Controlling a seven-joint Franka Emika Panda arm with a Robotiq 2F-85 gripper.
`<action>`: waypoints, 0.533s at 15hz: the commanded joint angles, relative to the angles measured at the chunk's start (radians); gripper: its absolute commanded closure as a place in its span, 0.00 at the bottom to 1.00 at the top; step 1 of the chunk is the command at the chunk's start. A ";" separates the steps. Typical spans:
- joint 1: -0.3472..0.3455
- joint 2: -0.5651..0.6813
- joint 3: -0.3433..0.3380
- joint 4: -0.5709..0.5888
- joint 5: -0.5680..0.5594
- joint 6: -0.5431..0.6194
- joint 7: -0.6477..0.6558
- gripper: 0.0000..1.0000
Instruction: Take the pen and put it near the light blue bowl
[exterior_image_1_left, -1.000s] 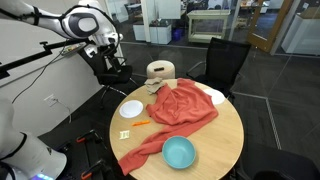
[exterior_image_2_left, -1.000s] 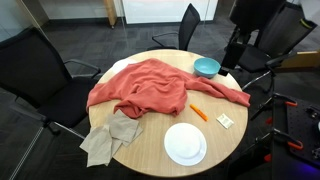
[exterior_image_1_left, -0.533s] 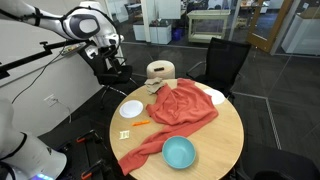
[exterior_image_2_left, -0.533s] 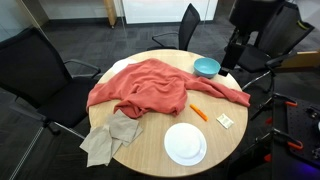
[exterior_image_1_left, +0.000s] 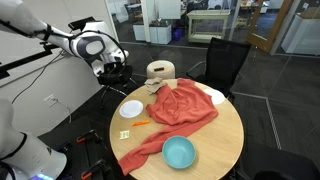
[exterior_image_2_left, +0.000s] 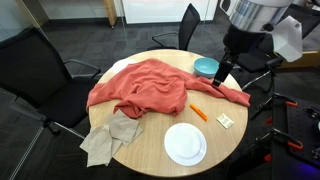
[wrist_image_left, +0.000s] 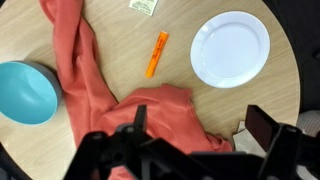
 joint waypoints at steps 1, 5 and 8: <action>-0.001 0.074 -0.033 -0.070 0.005 0.202 0.029 0.00; 0.002 0.215 -0.079 -0.100 0.014 0.394 0.027 0.00; 0.018 0.332 -0.118 -0.070 0.042 0.459 0.024 0.00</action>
